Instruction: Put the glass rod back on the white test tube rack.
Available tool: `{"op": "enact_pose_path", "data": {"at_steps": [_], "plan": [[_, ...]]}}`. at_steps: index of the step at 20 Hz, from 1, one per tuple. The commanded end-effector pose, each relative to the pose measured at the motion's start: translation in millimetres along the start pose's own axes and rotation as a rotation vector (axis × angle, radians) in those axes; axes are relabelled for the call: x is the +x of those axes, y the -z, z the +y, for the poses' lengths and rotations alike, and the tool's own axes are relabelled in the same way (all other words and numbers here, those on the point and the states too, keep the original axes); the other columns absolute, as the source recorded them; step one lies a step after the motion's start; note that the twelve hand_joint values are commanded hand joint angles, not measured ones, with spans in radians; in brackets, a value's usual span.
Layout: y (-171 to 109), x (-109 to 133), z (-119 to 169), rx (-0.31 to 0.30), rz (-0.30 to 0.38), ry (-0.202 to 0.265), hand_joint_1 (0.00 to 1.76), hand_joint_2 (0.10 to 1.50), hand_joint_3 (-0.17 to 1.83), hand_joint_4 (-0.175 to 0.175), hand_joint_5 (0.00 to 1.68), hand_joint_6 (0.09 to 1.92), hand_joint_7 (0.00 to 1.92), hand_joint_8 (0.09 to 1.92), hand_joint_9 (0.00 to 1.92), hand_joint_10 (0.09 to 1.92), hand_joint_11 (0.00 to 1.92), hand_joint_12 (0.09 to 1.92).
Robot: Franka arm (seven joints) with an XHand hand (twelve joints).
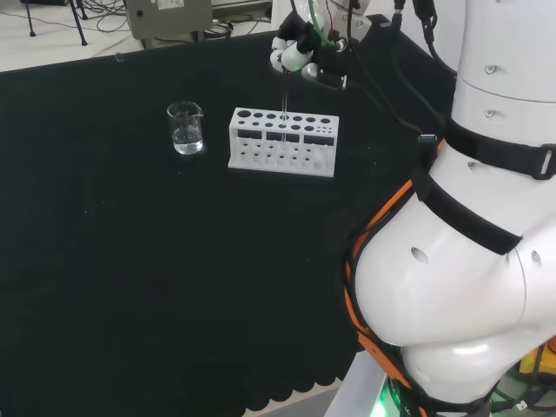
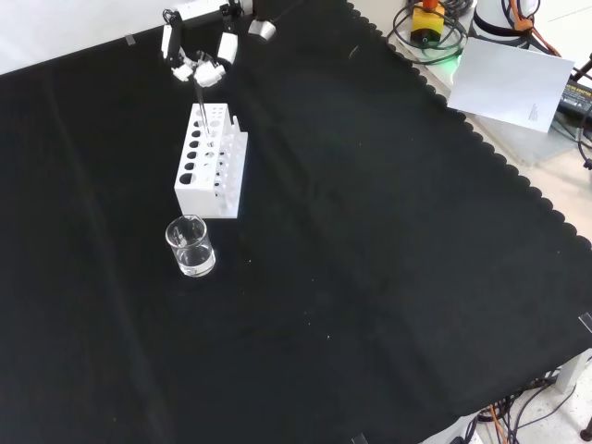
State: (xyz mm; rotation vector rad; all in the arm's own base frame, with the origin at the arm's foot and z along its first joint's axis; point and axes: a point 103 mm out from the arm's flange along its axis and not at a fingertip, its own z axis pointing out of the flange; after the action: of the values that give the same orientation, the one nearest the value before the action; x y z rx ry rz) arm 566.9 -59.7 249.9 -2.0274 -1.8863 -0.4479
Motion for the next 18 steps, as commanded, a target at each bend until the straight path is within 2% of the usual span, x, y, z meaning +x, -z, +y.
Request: {"op": "enact_pose_path", "data": {"at_steps": [1, 8, 18], "plan": [[-6.6, -3.9, 1.8, -0.002, 0.004, 0.003, 1.31, 0.61, 0.93, -0.175, 1.07, 0.88, 1.15, 1.3, 1.68, 0.83, 1.68, 0.79], [-13.6, -4.7, 6.9, 0.01, -0.01, 0.002, 1.31, 0.61, 0.93, -0.175, 1.07, 0.88, 1.15, 1.3, 1.68, 0.83, 1.68, 0.79], [0.9, -6.2, 24.9, -0.001, -0.027, -0.011, 1.31, 0.61, 0.92, -0.175, 1.07, 0.88, 1.15, 1.3, 1.68, 0.83, 1.68, 0.8]]}}
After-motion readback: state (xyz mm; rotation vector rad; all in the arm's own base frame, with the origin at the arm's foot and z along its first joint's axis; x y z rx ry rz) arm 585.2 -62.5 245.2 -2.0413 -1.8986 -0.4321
